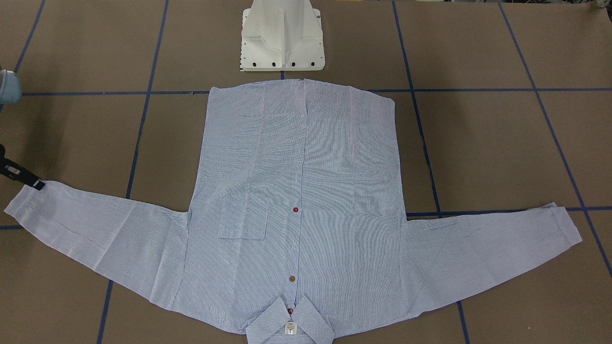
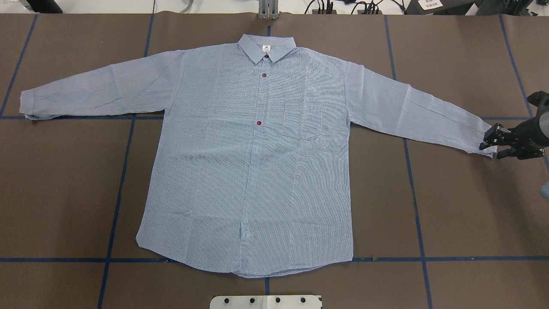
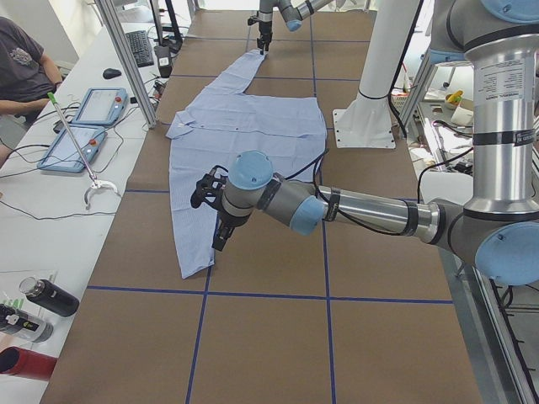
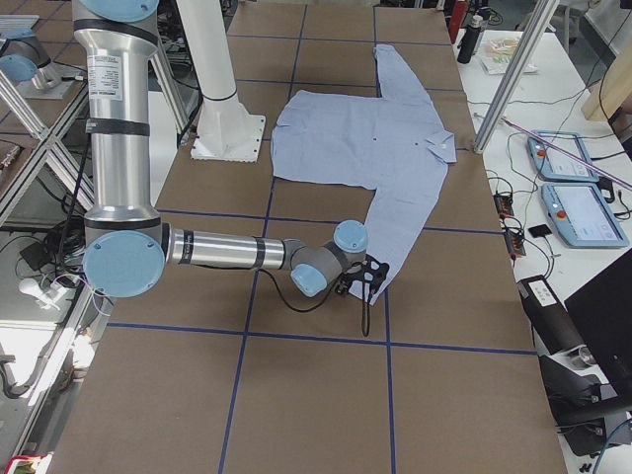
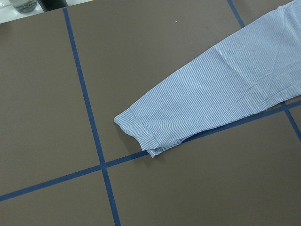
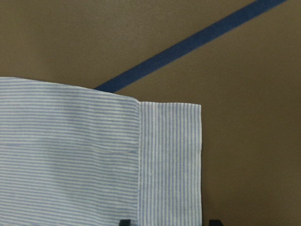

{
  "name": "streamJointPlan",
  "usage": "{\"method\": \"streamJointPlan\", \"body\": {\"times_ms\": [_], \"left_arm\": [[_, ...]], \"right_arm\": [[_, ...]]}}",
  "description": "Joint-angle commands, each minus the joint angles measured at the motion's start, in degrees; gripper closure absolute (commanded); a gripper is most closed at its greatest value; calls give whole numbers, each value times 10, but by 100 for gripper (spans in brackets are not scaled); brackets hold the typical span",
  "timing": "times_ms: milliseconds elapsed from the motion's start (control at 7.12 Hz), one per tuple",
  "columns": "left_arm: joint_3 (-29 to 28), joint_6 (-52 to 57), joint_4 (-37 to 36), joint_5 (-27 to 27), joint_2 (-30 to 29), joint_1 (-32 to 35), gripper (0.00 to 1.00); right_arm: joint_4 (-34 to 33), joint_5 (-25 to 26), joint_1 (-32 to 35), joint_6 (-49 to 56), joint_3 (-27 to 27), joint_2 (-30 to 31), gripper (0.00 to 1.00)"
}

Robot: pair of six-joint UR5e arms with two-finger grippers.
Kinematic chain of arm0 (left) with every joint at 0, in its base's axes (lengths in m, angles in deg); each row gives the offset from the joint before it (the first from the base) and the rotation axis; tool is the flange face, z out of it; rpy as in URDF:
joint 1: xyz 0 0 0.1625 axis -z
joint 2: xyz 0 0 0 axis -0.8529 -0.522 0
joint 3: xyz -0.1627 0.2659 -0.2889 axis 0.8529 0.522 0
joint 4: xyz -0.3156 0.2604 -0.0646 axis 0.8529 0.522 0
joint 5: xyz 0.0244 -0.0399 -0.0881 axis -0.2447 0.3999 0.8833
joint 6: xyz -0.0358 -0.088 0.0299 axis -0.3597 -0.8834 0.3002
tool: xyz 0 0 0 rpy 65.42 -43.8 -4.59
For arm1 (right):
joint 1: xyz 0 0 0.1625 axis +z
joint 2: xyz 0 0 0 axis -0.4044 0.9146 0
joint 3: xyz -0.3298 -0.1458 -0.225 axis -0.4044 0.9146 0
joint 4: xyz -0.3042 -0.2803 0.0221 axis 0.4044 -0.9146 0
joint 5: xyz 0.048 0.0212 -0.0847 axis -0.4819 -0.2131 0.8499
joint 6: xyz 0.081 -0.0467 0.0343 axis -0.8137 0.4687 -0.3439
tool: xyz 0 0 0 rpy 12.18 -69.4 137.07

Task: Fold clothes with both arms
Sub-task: 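Reach the right gripper to the sleeve cuff nearest it and grasp it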

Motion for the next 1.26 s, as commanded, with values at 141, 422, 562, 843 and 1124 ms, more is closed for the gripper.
{"method": "streamJointPlan", "body": {"times_ms": [141, 422, 562, 843, 1124], "left_arm": [[1, 0, 0, 0, 0, 0, 0], [1, 0, 0, 0, 0, 0, 0], [1, -1, 0, 1, 0, 0, 0], [1, 0, 1, 1, -1, 0, 0], [0, 0, 6, 1, -1, 0, 0]], "right_arm": [[1, -1, 0, -9, -5, -2, 100], [1, 0, 1, -9, -15, -2, 100], [-1, 7, 2, -9, -47, -3, 100], [-10, 45, 0, -9, -95, -38, 100], [-75, 49, -42, -11, -88, -153, 100]]}}
